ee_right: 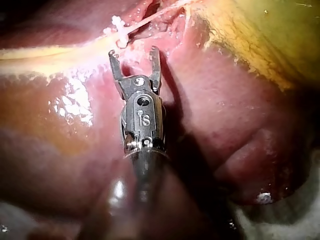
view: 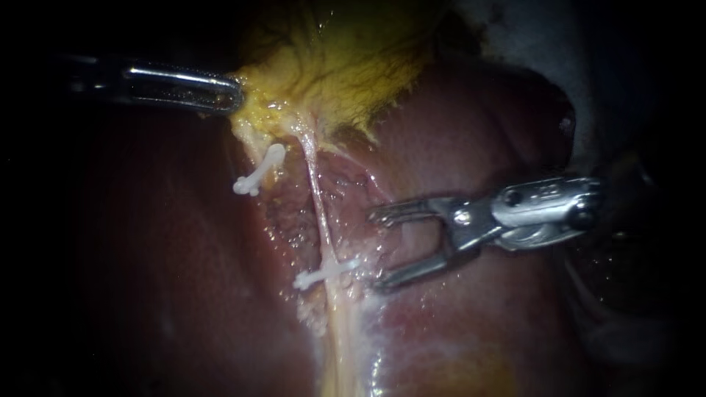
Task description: Going back first clip right tube
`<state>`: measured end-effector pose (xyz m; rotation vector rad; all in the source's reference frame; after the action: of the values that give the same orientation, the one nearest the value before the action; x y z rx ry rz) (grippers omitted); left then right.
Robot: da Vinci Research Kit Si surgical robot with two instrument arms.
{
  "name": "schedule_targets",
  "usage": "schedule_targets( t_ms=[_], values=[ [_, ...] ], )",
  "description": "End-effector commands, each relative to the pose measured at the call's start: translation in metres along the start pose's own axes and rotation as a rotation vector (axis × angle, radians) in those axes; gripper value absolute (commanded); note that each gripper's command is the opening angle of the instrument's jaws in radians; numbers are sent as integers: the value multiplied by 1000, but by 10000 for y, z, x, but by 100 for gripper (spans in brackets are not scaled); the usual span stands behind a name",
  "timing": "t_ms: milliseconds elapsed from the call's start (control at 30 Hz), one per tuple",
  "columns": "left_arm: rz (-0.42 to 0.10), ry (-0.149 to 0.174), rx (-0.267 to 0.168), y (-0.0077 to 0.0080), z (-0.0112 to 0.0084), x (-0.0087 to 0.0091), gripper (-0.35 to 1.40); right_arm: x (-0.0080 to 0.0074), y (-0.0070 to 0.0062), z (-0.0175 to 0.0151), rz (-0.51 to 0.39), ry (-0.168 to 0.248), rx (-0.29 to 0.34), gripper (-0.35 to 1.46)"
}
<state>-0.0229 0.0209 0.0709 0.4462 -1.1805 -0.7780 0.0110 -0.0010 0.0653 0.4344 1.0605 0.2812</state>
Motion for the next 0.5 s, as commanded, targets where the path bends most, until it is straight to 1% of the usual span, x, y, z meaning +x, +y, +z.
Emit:
schedule_targets(
  t_ms=[33,167,267,367,500],
  values=[
    [0,0,1,0,0,0,-35,4,0,-8,-5,0,-3,60],
    [0,0,1,0,0,0,-35,17,-5,-35,-38,-1,-21,60],
    [0,0,0,0,0,0,-35,26,-8,-48,-37,-3,-40,60],
    [0,0,0,0,1,0,-35,30,-12,-52,-34,-6,-62,60],
    [1,-1,-3,-1,4,2,-35,31,-15,-53,-29,-9,-82,60]
  ],
)
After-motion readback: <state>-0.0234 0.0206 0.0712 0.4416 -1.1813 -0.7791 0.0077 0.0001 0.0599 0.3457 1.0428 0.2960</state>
